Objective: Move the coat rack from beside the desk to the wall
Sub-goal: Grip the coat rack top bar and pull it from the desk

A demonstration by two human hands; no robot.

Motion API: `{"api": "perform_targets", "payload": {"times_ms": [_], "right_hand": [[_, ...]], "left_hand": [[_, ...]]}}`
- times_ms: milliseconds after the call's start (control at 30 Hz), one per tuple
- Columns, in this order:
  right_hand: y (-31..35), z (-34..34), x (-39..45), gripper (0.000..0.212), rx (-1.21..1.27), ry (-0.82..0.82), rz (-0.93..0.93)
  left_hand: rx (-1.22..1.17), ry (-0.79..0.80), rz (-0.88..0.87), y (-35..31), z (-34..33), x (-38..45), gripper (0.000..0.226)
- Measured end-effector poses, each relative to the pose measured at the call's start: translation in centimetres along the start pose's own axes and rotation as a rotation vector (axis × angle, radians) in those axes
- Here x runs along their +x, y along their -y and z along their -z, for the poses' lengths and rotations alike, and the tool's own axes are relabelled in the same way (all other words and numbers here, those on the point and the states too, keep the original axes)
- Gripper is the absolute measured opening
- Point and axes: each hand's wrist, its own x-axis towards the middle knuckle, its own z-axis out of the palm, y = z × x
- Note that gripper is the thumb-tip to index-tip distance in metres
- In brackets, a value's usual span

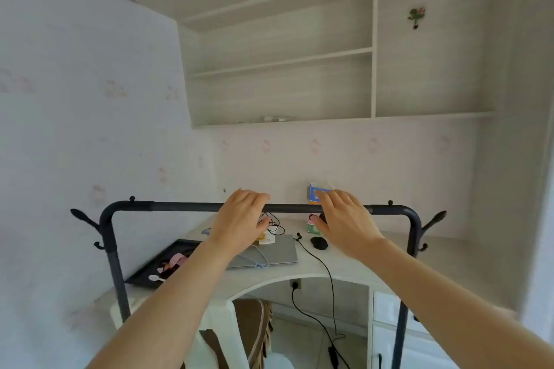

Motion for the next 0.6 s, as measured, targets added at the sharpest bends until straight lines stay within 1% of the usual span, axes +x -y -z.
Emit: {"api": "perform_targets", "payload": {"times_ms": [33, 200, 267, 433, 533, 600], "right_hand": [[-0.2, -1.1, 0.4, 0.048, -0.014, 0.017, 0.007], [-1.1, -4.5, 2.5, 0.049, -0.022, 0.138, 0.046], [-1.6, -5.8, 3.1, 0.049, -0.025, 0.126, 0.065], [-1.9, -8.4, 4.1, 0.042, -0.071, 0.168, 0.116], [-1.9, -9.7, 4.5, 0.040, -0.029, 0.162, 0.187], [-2.0, -10.3, 4.8, 0.036, -0.022, 0.156, 0.198]], "left_hand": [[0.010, 0.033, -0.019, 0.5, -1.2, 0.5, 0.036], [0.027, 0.111, 0.022, 2.1, -4.5, 1.9, 0.039], [0.045, 0.109, 0.020, 2.6, -5.5, 2.2, 0.040], [0.083, 0.132, 0.047, 3.5, -7.1, 2.7, 0.043], [0.106, 0.177, 0.072, 4.2, -7.6, 3.0, 0.060], [0.121, 0.207, 0.073, 4.6, -7.7, 3.3, 0.068]]}}
